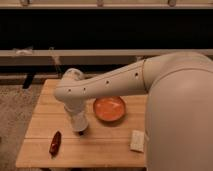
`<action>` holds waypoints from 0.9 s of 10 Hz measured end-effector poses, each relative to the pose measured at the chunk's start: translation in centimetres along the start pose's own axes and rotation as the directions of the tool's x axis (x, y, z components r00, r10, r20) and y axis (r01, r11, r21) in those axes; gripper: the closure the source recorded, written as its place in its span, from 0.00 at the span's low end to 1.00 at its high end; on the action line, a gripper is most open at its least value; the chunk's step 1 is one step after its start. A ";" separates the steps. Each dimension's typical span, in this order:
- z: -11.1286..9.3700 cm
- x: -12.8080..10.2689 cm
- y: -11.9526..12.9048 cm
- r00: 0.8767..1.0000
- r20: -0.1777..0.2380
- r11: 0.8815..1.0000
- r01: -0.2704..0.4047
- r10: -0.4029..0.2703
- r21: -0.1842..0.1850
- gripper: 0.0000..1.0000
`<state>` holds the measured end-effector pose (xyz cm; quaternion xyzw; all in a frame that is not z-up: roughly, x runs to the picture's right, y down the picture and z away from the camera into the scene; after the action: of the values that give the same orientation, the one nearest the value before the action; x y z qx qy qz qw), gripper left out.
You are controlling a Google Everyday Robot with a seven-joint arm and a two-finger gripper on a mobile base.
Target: Place the ceramic cup over the eraser
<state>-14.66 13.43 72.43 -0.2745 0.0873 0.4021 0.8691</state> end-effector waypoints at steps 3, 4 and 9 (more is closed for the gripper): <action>1.6 -0.4 -0.5 1.000 -0.008 0.991 -0.019 0.021 0.132 0.20; 1.7 -0.5 -0.3 1.000 -0.008 0.988 -0.018 0.019 0.156 0.20; -0.7 -0.7 -1.0 0.999 0.022 0.990 -0.029 0.026 0.138 0.20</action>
<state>-14.32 12.10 72.49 -0.2082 0.1097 0.4098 0.8813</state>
